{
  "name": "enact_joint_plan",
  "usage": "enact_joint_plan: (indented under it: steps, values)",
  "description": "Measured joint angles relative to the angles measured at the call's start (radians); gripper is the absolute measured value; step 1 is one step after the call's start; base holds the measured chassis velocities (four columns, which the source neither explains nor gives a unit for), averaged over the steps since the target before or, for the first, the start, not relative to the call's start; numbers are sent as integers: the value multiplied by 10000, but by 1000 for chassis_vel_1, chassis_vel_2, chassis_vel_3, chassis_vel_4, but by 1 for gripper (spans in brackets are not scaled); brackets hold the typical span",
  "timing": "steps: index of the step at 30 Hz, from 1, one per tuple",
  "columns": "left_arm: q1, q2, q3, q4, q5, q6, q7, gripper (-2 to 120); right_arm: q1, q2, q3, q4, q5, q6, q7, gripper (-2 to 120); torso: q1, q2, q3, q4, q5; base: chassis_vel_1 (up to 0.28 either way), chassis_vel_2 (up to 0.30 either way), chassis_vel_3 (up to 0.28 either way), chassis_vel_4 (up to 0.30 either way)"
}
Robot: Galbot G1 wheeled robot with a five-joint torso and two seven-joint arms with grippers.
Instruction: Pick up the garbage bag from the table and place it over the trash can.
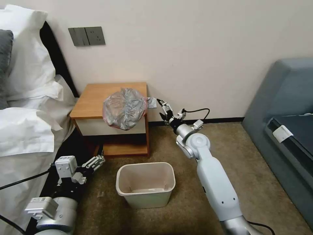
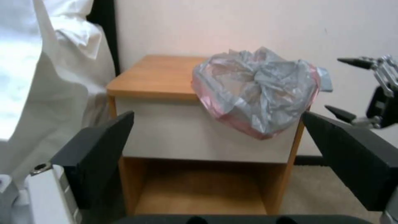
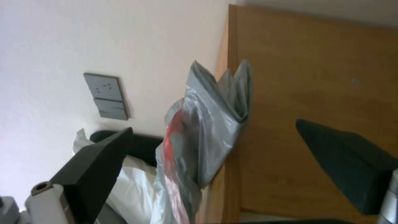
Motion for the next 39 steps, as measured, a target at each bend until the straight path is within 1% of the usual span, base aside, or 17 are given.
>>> enact_joint_plan:
  steps: [3,4,6,7,9,10,14,15,17,18,20,21,24,25,28,33,39]
  values:
    - [109,-40,-9,0,0,-32,0,100,156,94,-55,-291,-122,11,-145,93,0,0,0,2,0,0,0,0,0]
    - [138,-53,-13,0,0,-43,2,100,265,166,-87,-508,-247,58,-254,87,0,1,0,2,1,0,0,0,0]
    - [154,-59,-15,0,0,-48,6,100,404,254,-93,-764,-322,108,-346,79,0,1,0,0,1,0,0,0,0]
    - [154,-59,-15,0,0,-48,6,100,404,254,-93,-764,-322,108,-346,79,0,1,0,0,1,0,0,0,0]
    - [178,-72,-17,0,0,-49,6,100,485,319,-104,-955,-383,149,-485,68,0,1,0,1,0,0,0,0,0]
    - [178,-72,-17,0,0,-49,6,100,485,319,-104,-955,-383,149,-485,68,0,1,0,1,0,0,0,0,0]
    - [228,-127,-18,0,2,-54,6,100,504,354,-98,-1017,-464,189,-597,51,0,1,0,0,0,0,0,0,0]
    - [228,-127,-18,0,2,-54,6,100,504,354,-98,-1017,-464,189,-597,51,0,1,0,0,0,0,0,0,0]
    - [280,-191,-16,0,26,-69,20,100,505,389,-65,-990,-460,189,-571,39,0,1,0,0,1,0,0,0,0]
    - [280,-191,-16,0,26,-69,20,100,505,389,-65,-990,-460,189,-571,39,0,1,0,0,1,0,0,0,0]
    - [334,-284,4,0,126,-123,54,100,506,429,-11,-956,-420,175,-524,28,0,2,0,0,1,0,0,0,0]
    - [334,-284,4,0,126,-123,54,100,506,429,-11,-956,-420,175,-524,28,0,2,0,0,1,0,0,0,0]
    - [414,-412,43,0,269,-198,126,100,509,453,-1,-875,-314,156,-476,14,-1,1,0,0,1,0,0,0,0]
    - [414,-412,43,0,269,-198,126,100,509,453,-1,-875,-314,156,-476,14,-1,1,0,0,1,0,0,0,0]
    - [420,-427,49,0,289,-207,139,100,467,447,-40,-749,-274,156,-439,0,0,1,0,0,1,0,0,0,0]
    - [423,-442,49,0,305,-233,144,100,326,382,-106,-531,-246,152,-373,0,0,1,0,1,1,0,0,0,0]
    - [425,-459,52,0,327,-270,151,100,-517,64,-287,714,-42,213,99,0,0,1,0,0,1,0,0,0,0]
